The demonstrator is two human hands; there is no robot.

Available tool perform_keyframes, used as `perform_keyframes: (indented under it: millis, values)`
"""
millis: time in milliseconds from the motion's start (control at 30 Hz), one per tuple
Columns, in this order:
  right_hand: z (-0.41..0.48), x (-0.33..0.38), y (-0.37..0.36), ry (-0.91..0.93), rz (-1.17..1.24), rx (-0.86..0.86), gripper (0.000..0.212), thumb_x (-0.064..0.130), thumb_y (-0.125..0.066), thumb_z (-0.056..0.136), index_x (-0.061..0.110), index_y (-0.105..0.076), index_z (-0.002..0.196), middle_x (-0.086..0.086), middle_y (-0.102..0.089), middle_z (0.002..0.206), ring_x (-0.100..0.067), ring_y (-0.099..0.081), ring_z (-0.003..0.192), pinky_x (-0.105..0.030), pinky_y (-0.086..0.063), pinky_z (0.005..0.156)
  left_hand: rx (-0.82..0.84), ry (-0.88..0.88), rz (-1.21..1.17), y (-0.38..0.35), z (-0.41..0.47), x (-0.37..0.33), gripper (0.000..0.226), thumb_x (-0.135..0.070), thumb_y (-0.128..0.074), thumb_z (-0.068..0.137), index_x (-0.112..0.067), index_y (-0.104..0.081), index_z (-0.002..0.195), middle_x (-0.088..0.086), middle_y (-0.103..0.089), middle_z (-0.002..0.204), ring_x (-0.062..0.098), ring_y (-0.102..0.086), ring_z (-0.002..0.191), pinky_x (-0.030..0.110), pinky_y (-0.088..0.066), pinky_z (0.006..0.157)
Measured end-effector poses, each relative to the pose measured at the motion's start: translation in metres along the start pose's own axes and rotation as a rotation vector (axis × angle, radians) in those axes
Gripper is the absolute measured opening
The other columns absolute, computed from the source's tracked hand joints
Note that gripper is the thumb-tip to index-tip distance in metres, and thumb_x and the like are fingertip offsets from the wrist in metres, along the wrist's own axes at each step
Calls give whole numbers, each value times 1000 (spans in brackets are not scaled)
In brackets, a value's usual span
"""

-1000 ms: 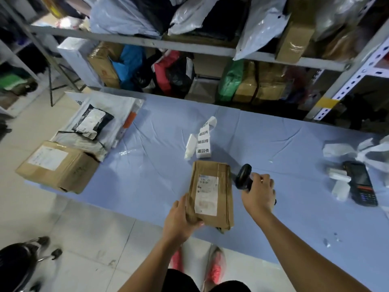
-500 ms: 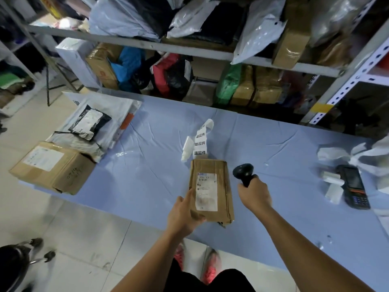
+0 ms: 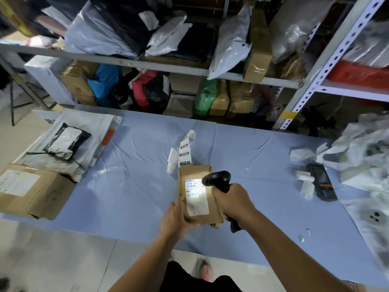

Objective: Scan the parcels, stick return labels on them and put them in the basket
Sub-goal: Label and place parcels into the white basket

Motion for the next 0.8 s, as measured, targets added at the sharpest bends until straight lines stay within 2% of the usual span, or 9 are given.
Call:
perform_keyframes:
  millis: [233, 533, 800]
  values:
    - [-9, 0, -3, 27, 19, 0, 30, 38, -57, 92, 9, -61, 89, -1, -50, 56, -14, -44, 37, -25, -40, 45, -7, -3, -42, 0, 1, 6, 103, -59, -81, 59, -34, -24, 142, -9, -41, 102, 21, -58, 103, 29, -40, 75]
    - [-8, -9, -5, 43, 20, -19, 26, 37, -59, 88, 11, -60, 82, 1, -51, 55, -12, -45, 37, -28, -43, 48, -3, -26, -55, 0, 1, 9, 101, -58, -81, 59, -34, -25, 141, -10, -42, 107, 20, -57, 105, 31, -44, 79]
    - [1, -21, -4, 34, 63, -15, 32, 43, -60, 86, 12, -61, 80, 1, -53, 52, -13, -46, 40, -26, -44, 47, 23, -16, -63, -1, 2, 10, 104, -58, -79, 59, -35, -23, 143, -12, -40, 107, 19, -56, 107, 29, -41, 79]
Point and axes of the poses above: each hand's wrist, its own z-axis towards the middle knuckle, its own y-axis out of the back of the hand, x = y × z, the point moved 6 cm from there along z, towards the middle knuckle
